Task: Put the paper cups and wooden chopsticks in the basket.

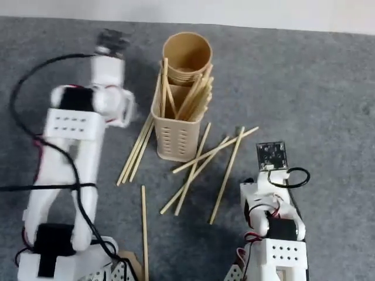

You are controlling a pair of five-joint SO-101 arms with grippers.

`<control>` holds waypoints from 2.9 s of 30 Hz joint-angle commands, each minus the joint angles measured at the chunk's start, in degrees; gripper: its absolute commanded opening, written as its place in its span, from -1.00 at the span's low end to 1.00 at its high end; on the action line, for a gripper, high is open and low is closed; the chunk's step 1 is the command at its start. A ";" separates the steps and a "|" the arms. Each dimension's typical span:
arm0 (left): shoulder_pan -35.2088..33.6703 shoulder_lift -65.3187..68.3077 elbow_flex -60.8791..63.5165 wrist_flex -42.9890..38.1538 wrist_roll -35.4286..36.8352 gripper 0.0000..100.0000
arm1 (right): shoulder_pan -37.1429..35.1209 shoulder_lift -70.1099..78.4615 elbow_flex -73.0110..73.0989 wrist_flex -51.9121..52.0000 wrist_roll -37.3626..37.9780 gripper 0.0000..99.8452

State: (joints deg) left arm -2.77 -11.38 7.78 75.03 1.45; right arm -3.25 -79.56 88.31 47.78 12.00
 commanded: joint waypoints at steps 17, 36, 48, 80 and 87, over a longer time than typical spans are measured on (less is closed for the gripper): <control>3.12 19.21 15.60 -15.82 -7.03 -0.66 | 0.40 -0.57 -0.31 -0.92 0.09 -0.58; -4.35 34.15 0.40 -11.16 -7.56 -0.98 | 0.40 -0.57 -0.31 -0.92 0.09 -0.58; -3.91 28.00 -23.60 4.92 -6.68 -0.99 | 0.40 -0.57 -0.31 -0.92 0.09 -0.58; 25.45 -14.37 4.09 -38.15 -1.49 -0.98 | 0.40 -0.75 0.92 -1.89 0.09 -0.58; 25.36 -20.79 12.18 -39.38 -1.49 -0.73 | 0.40 -0.75 2.15 -4.26 0.09 -0.58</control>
State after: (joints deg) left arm 22.11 -27.21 17.98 37.05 -0.75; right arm -3.25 -79.65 90.68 44.62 12.00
